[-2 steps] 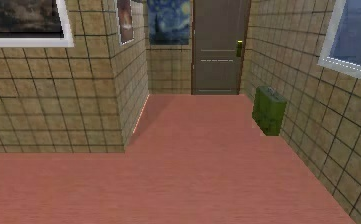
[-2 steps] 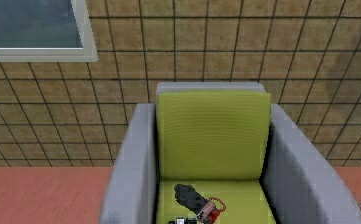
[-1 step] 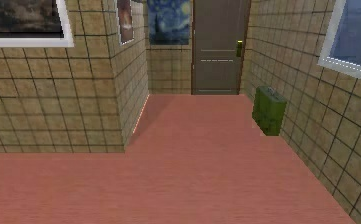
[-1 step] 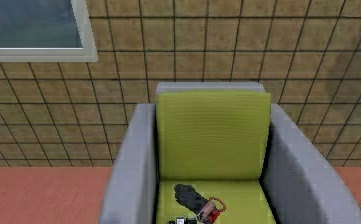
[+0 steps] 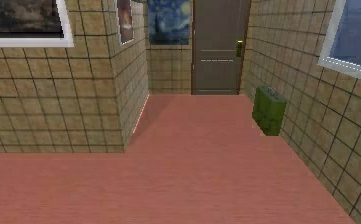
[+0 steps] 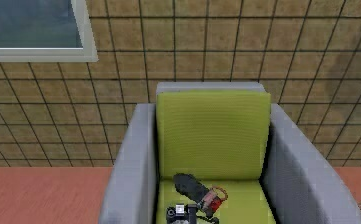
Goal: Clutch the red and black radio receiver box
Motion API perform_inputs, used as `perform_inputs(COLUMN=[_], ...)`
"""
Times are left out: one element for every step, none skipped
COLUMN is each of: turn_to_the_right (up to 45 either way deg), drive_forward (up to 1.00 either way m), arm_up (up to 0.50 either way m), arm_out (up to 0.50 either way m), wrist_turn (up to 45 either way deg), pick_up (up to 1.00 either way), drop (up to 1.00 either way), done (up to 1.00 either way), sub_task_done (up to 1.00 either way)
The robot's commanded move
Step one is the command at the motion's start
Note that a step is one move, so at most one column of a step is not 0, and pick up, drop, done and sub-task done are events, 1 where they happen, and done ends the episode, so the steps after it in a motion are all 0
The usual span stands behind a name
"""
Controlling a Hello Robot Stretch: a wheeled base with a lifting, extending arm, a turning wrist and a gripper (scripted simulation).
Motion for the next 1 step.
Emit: perform_inputs(turn_to_the_right=[0.0], drive_forward=[0.0], arm_up=[0.0], arm_out=[0.0], wrist_turn=[0.0], pick_up=[0.0], drop=[0.0], done=[1.0], sub_task_done=[0.0])
